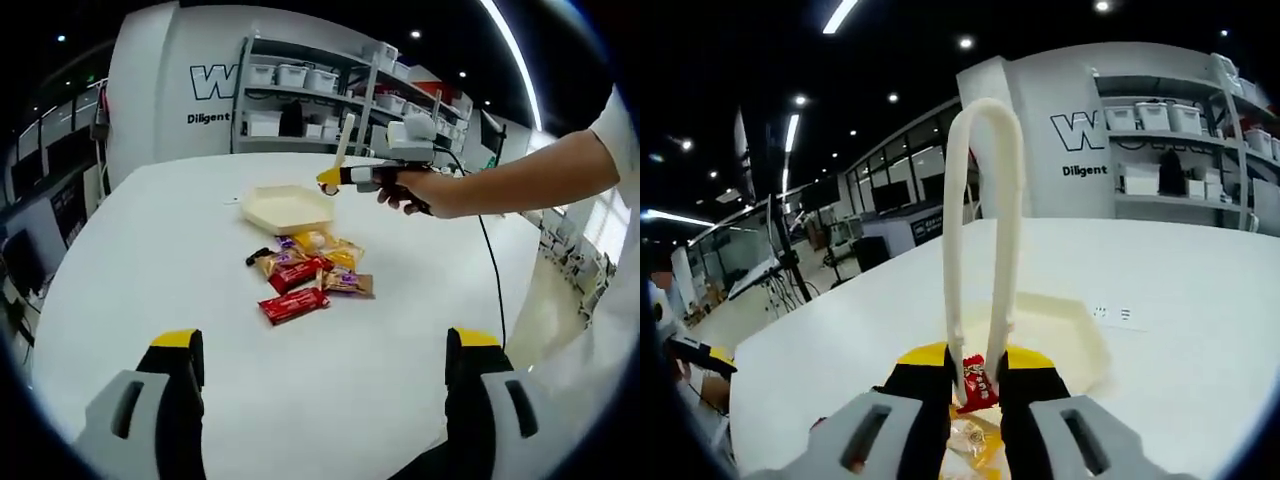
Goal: Place the target food into the container with the food tongs after gripping and lifting it, then release it inside without dropping or visibly crushing the food.
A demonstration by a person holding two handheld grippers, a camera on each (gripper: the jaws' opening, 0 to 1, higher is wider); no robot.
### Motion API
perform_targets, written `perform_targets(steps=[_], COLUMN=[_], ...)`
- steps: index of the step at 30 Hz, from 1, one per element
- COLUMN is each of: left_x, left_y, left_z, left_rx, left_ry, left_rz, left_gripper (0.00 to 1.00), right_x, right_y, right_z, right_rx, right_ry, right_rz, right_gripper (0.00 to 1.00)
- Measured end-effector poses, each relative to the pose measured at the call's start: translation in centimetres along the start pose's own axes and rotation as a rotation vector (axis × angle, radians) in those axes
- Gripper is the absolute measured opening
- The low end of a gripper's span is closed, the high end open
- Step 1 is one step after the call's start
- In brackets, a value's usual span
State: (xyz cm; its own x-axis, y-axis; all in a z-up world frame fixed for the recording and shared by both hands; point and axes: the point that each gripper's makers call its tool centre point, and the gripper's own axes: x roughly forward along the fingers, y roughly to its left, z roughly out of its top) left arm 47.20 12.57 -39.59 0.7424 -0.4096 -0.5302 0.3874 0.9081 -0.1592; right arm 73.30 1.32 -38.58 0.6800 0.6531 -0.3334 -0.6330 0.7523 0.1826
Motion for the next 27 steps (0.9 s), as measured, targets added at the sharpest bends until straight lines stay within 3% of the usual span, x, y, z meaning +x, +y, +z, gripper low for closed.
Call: perform_targets(steps=[27], left_x=[0.1], left_y=[-0.4], left_z=[0.2], left_rx=[0.01], left_ry=[0.027], left_rz=[0.008], left_gripper=[0.99], right_x=[5.8], right_y=[-3.7], right_z=[-1.8], right_rx=[0.011], right_ry=[0.089], right_rz=[-0.021], right_gripper=[0.11])
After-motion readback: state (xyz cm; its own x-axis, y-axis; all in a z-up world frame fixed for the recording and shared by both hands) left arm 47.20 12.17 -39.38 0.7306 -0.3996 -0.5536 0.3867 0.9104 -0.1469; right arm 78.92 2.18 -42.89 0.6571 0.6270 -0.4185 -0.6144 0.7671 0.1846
